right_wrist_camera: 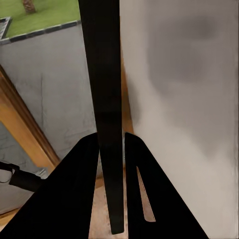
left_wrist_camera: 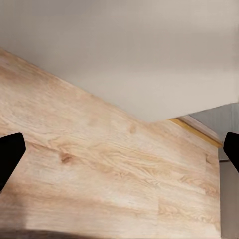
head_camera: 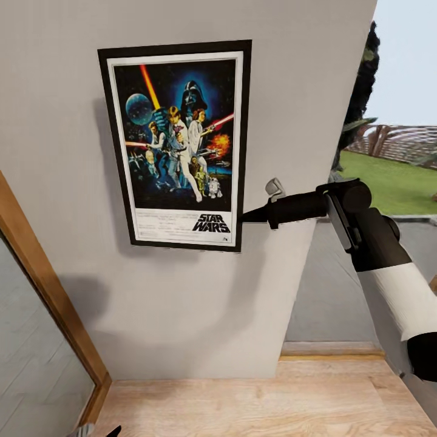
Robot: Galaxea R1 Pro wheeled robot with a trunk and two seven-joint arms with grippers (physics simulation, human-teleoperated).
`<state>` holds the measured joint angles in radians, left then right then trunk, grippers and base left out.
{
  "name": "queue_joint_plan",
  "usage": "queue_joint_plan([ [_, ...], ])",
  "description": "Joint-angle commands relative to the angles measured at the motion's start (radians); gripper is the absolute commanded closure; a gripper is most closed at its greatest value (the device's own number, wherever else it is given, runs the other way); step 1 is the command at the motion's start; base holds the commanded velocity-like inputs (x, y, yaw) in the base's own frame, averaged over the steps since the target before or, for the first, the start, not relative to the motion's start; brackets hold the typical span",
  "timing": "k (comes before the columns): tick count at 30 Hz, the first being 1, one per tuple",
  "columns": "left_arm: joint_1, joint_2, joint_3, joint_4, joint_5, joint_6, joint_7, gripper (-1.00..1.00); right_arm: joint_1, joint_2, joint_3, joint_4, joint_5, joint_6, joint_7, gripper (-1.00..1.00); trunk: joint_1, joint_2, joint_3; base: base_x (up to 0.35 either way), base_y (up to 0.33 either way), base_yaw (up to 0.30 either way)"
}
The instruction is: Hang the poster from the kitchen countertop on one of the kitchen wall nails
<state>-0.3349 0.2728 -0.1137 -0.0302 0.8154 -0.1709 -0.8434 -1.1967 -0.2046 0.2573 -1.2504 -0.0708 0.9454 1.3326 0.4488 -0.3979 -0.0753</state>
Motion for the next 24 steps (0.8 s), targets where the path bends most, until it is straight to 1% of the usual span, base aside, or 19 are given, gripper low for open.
queue_joint_plan([
  [1, -0.001, 0.000, -0.009, 0.001, 0.005, -0.007, -0.002, -1.00, -0.001, -0.001, 0.002, 0.000, -0.008, 0.012, -0.001, 1.00, 0.001, -0.002, -0.002, 0.333, 0.000, 0.000],
  [14, -0.001, 0.000, -0.009, 0.001, 0.005, -0.007, -0.002, -1.00, -0.001, -0.001, 0.002, 0.000, -0.009, 0.010, -0.001, 1.00, 0.001, -0.002, -0.002, 0.324, 0.000, 0.000],
  [18, -0.001, 0.000, -0.009, 0.001, 0.005, -0.007, -0.002, -1.00, -0.001, -0.001, 0.002, 0.000, -0.008, 0.010, -0.001, 1.00, 0.001, -0.002, -0.002, 0.109, 0.000, 0.000],
  [24, -0.001, 0.000, -0.009, 0.000, 0.005, -0.007, -0.002, -1.00, -0.001, -0.001, 0.003, 0.000, -0.009, 0.010, -0.001, 1.00, 0.001, -0.002, -0.002, 0.021, 0.000, 0.000],
])
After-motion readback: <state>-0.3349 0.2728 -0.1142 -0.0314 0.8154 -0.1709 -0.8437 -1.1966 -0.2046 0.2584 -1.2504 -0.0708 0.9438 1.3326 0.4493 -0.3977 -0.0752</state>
